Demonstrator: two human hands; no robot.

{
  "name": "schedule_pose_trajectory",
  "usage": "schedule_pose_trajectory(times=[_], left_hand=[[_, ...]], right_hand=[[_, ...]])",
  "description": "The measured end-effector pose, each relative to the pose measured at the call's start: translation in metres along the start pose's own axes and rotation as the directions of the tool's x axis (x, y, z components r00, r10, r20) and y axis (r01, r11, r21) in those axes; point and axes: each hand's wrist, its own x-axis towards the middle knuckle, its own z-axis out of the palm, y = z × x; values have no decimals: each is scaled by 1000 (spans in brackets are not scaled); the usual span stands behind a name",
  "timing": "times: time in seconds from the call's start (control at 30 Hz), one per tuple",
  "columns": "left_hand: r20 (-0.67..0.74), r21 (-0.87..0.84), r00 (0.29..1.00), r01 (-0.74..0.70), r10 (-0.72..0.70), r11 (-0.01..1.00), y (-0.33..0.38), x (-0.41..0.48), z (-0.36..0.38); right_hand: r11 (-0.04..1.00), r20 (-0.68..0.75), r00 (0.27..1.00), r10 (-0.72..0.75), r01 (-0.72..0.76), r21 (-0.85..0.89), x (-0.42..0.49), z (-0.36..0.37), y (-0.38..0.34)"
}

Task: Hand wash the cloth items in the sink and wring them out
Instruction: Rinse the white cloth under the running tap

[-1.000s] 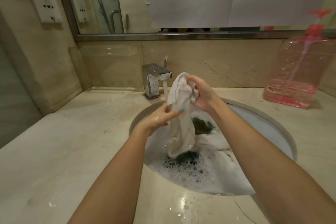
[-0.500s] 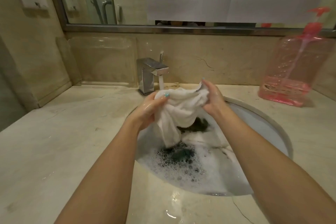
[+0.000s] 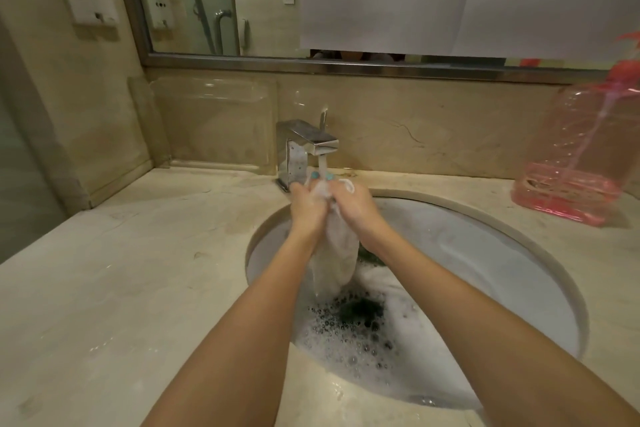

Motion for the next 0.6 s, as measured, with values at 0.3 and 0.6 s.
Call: schedule_pose_trajectory(times=[0.3, 0.6], left_hand=[[83, 80, 993, -88, 81, 993, 3, -17, 3], [271, 106, 957, -140, 107, 985, -1, -22, -7]], right_hand=[[1000, -183, 983, -24, 26, 8, 2, 0, 0], [993, -219, 969, 111, -115, -6, 16, -27, 8]])
